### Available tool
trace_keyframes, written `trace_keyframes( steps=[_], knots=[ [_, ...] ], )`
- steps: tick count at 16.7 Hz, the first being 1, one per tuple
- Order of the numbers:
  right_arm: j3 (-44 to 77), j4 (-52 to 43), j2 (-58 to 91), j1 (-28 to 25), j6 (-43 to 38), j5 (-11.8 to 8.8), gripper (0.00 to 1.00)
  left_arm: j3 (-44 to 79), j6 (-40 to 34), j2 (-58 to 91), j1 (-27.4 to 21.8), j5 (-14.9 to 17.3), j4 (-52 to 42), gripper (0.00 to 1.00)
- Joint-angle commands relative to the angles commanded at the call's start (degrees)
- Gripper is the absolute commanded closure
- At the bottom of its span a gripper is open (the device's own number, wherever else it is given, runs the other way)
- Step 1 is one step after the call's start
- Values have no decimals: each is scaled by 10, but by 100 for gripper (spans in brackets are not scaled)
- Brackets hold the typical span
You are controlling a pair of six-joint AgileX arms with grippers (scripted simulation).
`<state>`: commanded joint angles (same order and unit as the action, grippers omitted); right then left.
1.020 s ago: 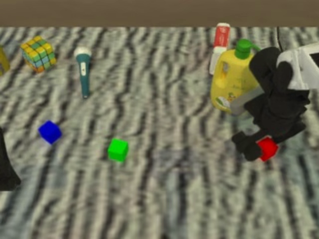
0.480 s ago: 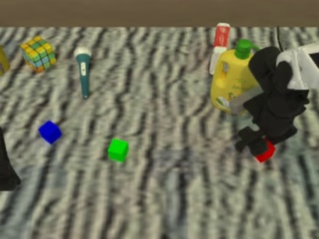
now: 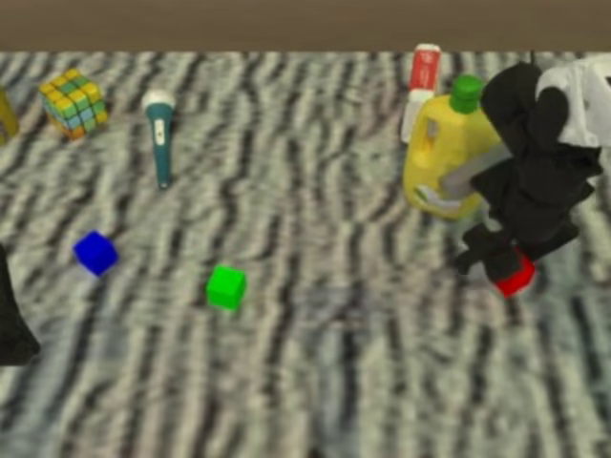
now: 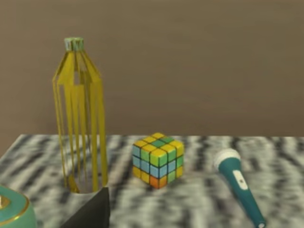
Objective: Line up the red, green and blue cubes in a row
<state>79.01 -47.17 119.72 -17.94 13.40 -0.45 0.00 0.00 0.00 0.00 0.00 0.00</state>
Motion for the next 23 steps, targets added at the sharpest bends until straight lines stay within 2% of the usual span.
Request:
trace_keyframes(
  steps=[4, 9, 12, 16, 23],
  knots=[
    [35, -70, -36, -4, 2, 0, 100, 0, 0, 0, 0, 0, 0, 0],
    [36, -73, -36, -2, 0, 0, 100, 0, 0, 0, 0, 0, 0, 0],
    [66, -87, -17, -27, -37, 1, 100, 0, 0, 0, 0, 0, 0, 0],
    [148, -128, 34, -102, -168, 7, 100, 0, 0, 0, 0, 0, 0, 0],
    [320, -217, 131, -278, -524, 18, 100, 0, 0, 0, 0, 0, 0, 0]
  ],
)
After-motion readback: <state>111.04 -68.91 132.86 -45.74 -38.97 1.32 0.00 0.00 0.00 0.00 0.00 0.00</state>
